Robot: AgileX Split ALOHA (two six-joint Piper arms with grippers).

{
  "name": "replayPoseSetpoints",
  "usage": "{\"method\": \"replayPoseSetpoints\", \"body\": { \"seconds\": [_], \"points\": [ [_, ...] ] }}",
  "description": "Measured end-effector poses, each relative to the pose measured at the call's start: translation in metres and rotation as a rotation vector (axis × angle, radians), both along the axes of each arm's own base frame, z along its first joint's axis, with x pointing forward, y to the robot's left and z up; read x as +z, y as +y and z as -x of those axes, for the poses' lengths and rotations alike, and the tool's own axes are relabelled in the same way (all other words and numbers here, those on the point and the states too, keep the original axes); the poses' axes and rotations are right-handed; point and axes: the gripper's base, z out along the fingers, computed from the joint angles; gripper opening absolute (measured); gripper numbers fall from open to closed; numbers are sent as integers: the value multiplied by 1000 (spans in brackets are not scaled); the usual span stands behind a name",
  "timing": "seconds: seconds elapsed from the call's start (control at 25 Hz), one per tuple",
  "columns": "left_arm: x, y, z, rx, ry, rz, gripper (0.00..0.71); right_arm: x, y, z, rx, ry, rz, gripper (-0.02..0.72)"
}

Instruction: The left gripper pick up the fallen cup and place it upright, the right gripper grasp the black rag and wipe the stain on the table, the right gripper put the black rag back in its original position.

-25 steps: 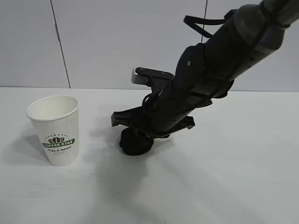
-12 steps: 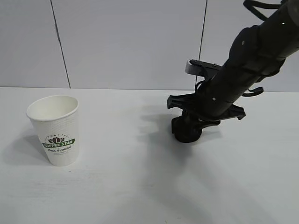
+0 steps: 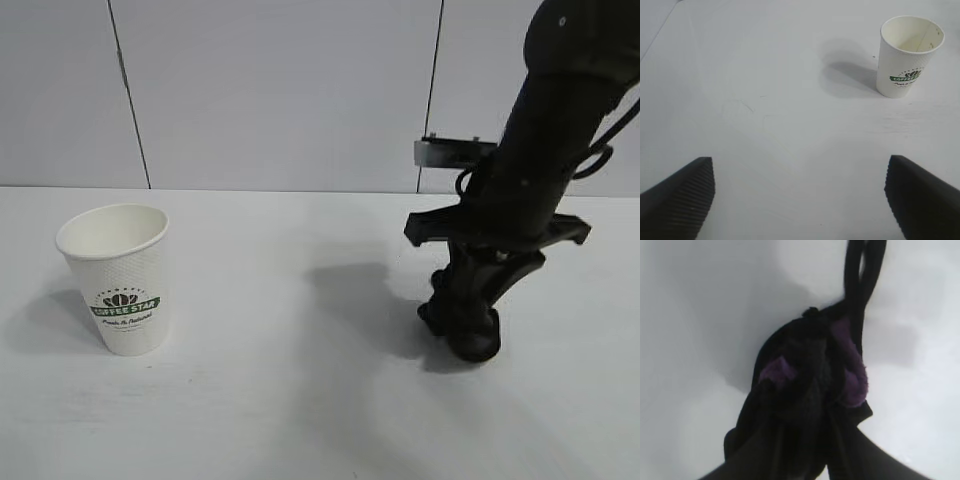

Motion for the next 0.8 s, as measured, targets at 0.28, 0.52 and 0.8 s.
{"method": "replayPoseSetpoints", "body": {
  "seconds": [0.28,0.52,0.8],
  "points": [
    [0,0,0,0,0,0,664,0,1,0,-30,5,-13,445],
    [0,0,0,0,0,0,664,3,1,1,-53,30,-12,506],
    [0,0,0,0,0,0,664,68,-1,-2,-35,-85,-11,506]
  ]
}}
